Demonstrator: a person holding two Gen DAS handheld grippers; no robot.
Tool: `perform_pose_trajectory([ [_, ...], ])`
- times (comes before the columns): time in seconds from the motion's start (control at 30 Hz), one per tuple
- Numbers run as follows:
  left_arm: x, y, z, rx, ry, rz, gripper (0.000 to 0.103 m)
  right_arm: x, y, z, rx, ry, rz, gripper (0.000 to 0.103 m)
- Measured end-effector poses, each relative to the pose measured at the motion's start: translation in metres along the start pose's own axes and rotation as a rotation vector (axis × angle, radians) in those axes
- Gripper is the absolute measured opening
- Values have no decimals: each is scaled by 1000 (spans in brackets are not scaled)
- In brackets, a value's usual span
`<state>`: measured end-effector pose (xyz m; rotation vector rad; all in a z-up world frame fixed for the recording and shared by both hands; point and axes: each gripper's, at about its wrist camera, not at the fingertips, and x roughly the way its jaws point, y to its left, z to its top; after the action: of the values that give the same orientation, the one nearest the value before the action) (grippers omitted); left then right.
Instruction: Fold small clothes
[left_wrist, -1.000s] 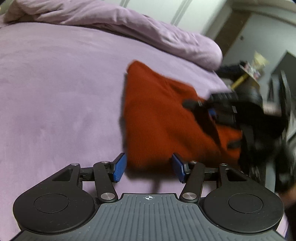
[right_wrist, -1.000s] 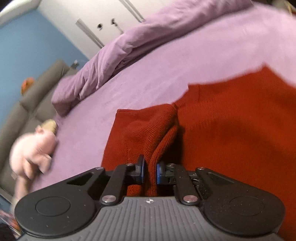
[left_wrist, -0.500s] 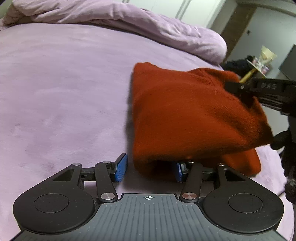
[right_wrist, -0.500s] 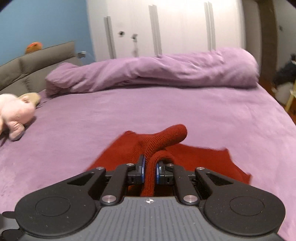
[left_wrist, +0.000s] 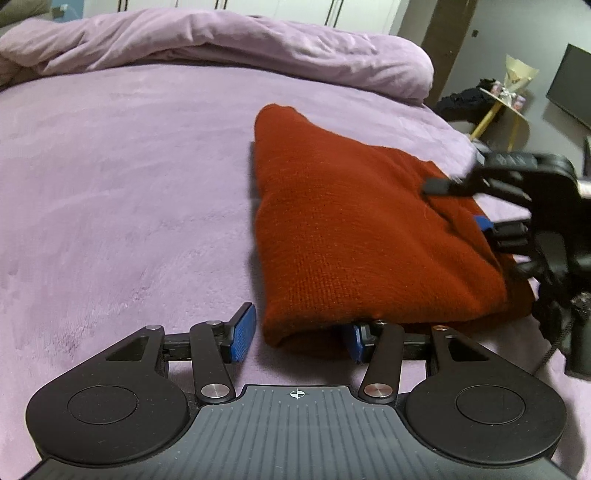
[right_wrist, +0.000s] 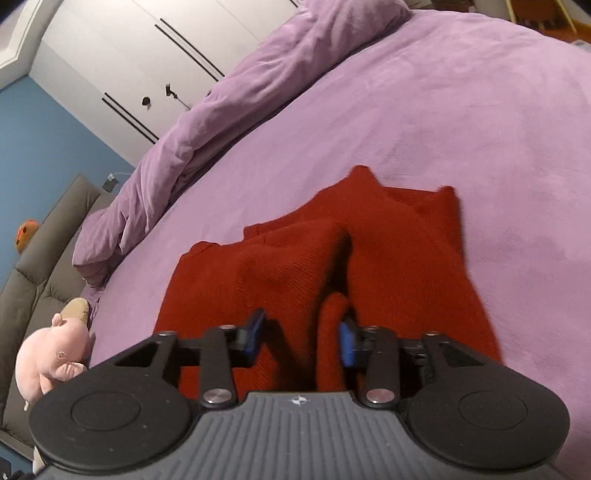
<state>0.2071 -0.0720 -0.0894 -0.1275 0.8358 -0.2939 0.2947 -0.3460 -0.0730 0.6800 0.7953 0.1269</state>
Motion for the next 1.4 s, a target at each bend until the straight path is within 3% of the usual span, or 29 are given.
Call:
perform_pose_trajectory([
  [0.07,0,-2,2,3,4,8,56,8,17,0,-60,3,-30,48],
  [0.1,-1,-2,2,1,7,11,56,11,25,0,-99,-2,-60,24],
  [0.13,1,-6,4,-3,11,15,56,13,37,0,-156,-7,-95,10],
  [0.3,0,-3,7,-20,14,17,56,-21,92,-14,-614,-217,-291,10],
  [0.37,4,-5,7,-15,18,21,56,-23,91,-16,-680,-243,-358,11],
  [0.47,7,-9,8,-6,18,12,56,-11,74,-17,-699,-208,-422,11],
  [0.53,8,-7,9,4,23,13,56,-3,61,-14,-636,-180,-440,14],
  [0.63,7,-2,10,6,26,1,56,-30,40,-8,-418,-219,-377,36],
  [0.7,8,-1,10,-5,26,-3,56,-62,24,-15,-247,-241,-315,56],
  [0.77,8,-2,10,-7,20,-2,56,-88,8,-31,-115,-248,-234,59],
  [0.93,8,-8,9,-11,18,20,55,-105,-8,-68,20,-165,-85,59],
  [1.03,6,-11,11,-17,27,28,54,-92,-5,-66,18,-161,-74,57],
  [1.07,5,-12,11,-12,28,33,53,-87,-5,-64,21,-177,-72,51],
  [1.1,5,-13,11,-6,30,36,52,-85,-6,-64,27,-185,-72,36],
  [1.17,5,-15,12,6,31,43,52,-79,1,-63,-1,-182,-101,19],
  [1.23,5,-18,13,17,34,50,52,-76,15,-58,-79,-180,-162,17],
  [1.27,5,-19,13,25,31,58,53,-85,9,-55,12,-192,-53,16],
  [1.33,6,-18,13,33,28,72,54,-95,-23,-54,313,-223,252,16],
  [1.37,7,-17,12,33,32,71,56,-98,-39,-56,415,-249,331,15],
  [1.4,8,-16,12,30,34,65,57,-100,-51,-58,481,-258,353,15],
])
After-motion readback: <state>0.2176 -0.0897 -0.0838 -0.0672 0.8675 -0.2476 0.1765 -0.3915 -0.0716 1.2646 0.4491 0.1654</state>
